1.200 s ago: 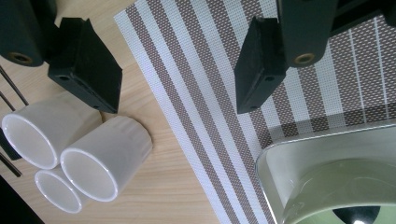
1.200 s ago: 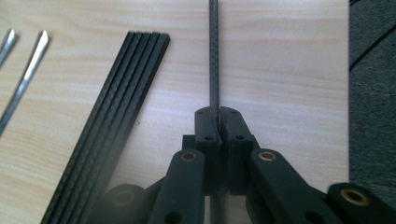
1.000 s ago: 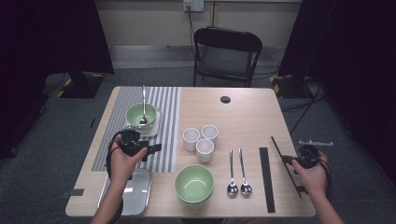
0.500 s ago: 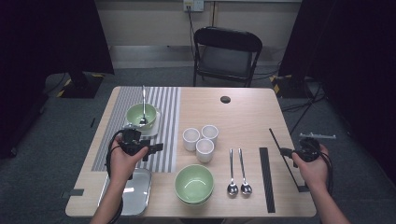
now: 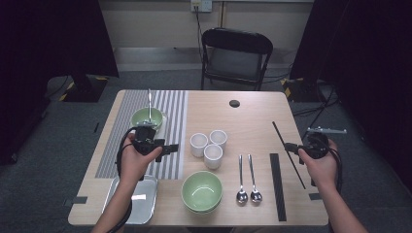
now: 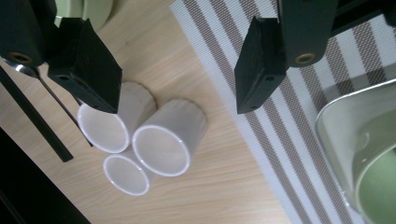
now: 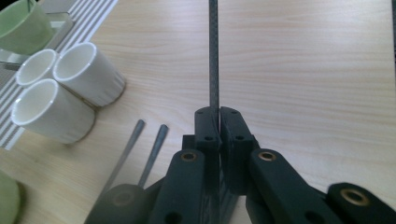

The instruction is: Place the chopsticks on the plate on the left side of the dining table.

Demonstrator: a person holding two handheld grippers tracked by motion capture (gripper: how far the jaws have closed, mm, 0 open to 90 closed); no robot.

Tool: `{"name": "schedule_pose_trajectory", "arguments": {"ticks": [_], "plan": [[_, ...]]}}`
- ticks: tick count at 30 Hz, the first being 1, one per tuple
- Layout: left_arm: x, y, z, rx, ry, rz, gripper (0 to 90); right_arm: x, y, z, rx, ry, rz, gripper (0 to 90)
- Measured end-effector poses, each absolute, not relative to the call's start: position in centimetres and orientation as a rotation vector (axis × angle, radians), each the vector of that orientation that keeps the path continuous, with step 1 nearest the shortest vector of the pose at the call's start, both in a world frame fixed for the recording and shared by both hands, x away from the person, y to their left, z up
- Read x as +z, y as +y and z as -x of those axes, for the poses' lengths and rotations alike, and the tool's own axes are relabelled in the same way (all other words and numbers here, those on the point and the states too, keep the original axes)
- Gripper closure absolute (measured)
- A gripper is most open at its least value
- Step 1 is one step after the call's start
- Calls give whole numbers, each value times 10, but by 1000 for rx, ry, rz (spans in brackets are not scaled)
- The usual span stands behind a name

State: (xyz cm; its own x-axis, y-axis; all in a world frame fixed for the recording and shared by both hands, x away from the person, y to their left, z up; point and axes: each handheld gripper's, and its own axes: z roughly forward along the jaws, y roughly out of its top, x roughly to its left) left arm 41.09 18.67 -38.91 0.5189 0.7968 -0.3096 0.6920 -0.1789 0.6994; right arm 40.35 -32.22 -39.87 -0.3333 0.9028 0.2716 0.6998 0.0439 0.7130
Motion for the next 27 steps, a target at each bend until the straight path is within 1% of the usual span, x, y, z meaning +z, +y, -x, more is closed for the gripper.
{"name": "schedule_pose_trajectory", "arguments": {"ticks": [15,22,27], "plan": [[-368,130,-409,89,1103,-1961,321,-371,-293,-411,1258,2066,-1575,871],[-372,106,-406,25,1054,-1976,321,-368,-281,-414,1300,2086,-1571,871],[-375,96,-408,12,1050,-1975,321,-368,-274,-415,1312,2090,-1557,871]]}}
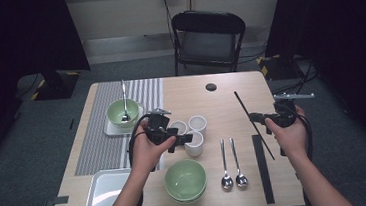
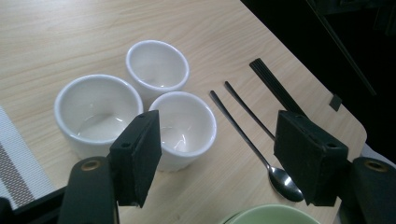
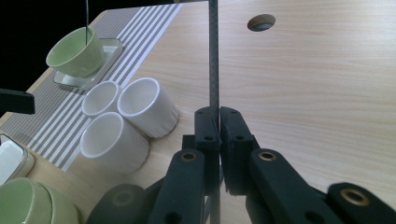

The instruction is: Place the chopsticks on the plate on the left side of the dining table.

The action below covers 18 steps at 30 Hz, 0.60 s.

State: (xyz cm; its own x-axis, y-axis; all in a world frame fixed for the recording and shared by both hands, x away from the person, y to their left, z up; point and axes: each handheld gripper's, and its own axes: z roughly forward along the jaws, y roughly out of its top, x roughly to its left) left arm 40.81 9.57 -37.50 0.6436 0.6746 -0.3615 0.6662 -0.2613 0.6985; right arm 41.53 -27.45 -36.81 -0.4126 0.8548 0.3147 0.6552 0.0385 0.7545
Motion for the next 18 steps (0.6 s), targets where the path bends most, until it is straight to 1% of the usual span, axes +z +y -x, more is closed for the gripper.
{"name": "schedule_pose_trajectory", "arguments": {"ticks": [6,13,18], "plan": [[-373,87,-406,8,1028,-1981,321,-365,-269,-418,1331,2089,-1559,871],[-378,73,-406,-43,1017,-1999,334,-361,-259,-419,1346,2094,-1539,871],[-379,65,-405,-57,1007,-2003,343,-358,-252,-420,1350,2104,-1520,871]]}}
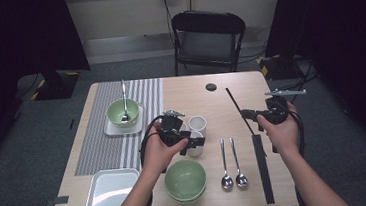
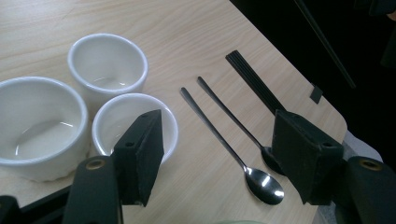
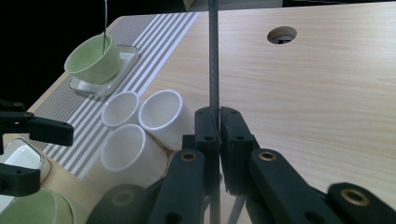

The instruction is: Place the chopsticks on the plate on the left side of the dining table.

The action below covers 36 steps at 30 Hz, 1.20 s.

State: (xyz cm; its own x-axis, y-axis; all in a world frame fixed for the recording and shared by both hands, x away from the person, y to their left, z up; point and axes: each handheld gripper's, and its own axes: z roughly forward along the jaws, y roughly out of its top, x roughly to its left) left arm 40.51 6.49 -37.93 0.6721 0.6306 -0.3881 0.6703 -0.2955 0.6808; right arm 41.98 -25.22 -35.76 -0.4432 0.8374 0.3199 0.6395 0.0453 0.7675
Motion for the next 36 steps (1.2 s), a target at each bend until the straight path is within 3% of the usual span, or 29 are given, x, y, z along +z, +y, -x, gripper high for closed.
{"name": "schedule_pose_trajectory", "arguments": {"ticks": [16,36], "plan": [[-378,39,-398,-50,956,-2051,351,-349,-240,-421,1384,2110,-1503,870],[-383,11,-393,-132,902,-2035,383,-345,-224,-421,1432,2112,-1490,870]]}}
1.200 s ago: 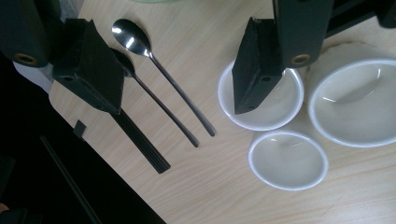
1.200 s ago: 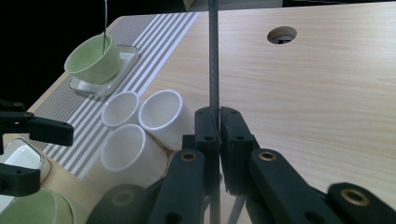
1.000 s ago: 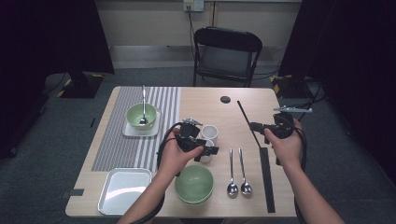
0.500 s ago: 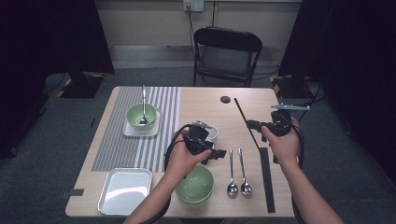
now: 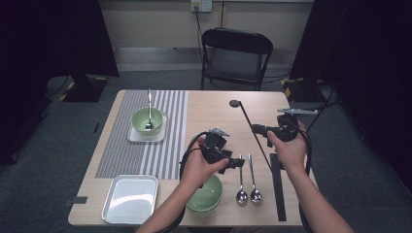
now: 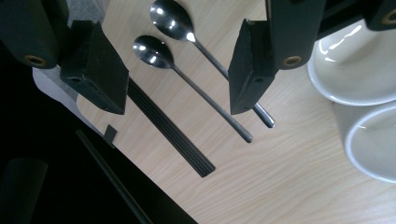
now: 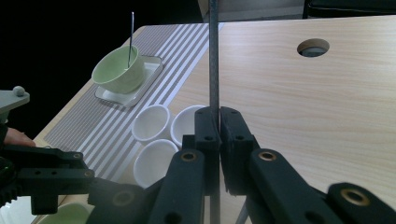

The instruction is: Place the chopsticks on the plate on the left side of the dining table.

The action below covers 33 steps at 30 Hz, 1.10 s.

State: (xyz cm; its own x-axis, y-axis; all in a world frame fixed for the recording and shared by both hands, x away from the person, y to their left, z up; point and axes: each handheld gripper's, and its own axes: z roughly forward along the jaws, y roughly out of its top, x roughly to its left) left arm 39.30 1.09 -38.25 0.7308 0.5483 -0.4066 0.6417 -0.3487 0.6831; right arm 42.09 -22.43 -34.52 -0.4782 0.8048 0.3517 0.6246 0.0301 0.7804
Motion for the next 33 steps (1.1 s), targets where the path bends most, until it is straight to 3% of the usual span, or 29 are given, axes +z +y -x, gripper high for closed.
{"name": "schedule_pose_trajectory", "arguments": {"ticks": [33], "plan": [[-387,-3,-391,-283,902,-1897,544,-342,-198,-418,1479,2085,-1447,870]]}}
